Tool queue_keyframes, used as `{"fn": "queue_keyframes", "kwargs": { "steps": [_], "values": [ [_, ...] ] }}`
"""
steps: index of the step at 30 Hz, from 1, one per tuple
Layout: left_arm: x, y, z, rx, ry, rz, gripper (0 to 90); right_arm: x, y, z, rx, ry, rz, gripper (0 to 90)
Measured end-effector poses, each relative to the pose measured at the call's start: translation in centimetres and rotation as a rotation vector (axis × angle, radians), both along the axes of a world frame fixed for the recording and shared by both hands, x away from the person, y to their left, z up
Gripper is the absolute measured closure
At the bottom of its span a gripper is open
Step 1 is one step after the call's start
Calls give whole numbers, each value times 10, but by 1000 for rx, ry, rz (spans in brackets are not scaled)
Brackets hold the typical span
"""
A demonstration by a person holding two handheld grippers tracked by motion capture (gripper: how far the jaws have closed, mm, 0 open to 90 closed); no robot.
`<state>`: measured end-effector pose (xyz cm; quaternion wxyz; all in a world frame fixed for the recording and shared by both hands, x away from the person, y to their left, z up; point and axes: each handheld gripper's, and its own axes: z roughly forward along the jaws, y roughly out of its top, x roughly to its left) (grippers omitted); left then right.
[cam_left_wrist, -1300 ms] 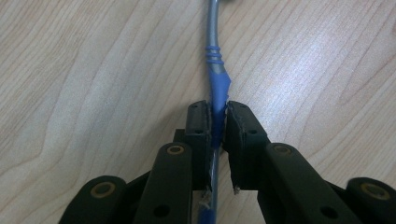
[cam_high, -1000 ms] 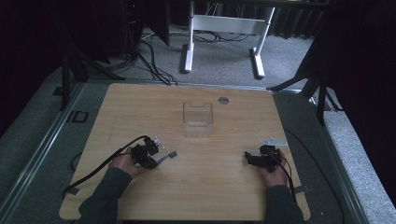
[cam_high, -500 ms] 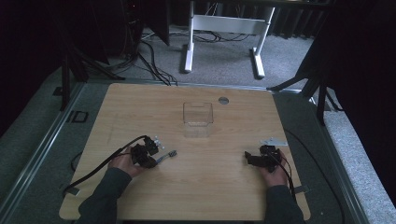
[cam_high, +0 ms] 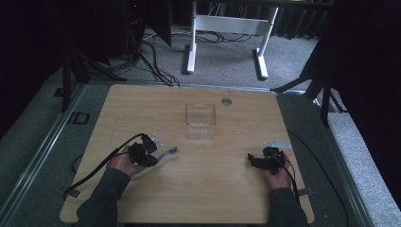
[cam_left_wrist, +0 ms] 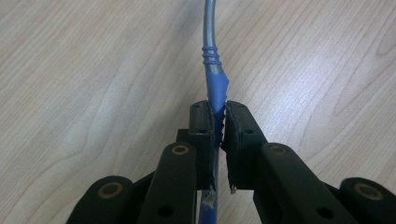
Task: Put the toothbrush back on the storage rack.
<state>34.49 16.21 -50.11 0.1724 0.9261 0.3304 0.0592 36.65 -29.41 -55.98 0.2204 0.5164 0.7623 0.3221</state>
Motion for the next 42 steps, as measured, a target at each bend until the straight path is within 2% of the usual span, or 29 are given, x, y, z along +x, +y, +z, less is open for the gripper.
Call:
{"fn": "queue_keyframes", "kwargs": {
  "steps": [5,15,18,26,42],
  "values": [
    [-1,2,4,-32,-13,6,818,0,0,0,0,0,0,126],
    [-1,6,10,-53,-45,15,817,0,0,0,0,0,0,126],
    [-1,7,13,-75,-53,18,817,0,0,0,0,0,0,126],
    [-1,5,19,-92,-90,15,817,0,0,0,-1,0,0,126],
    [-1,6,25,-160,-139,35,817,0,0,0,0,0,0,126]
  ]
}}
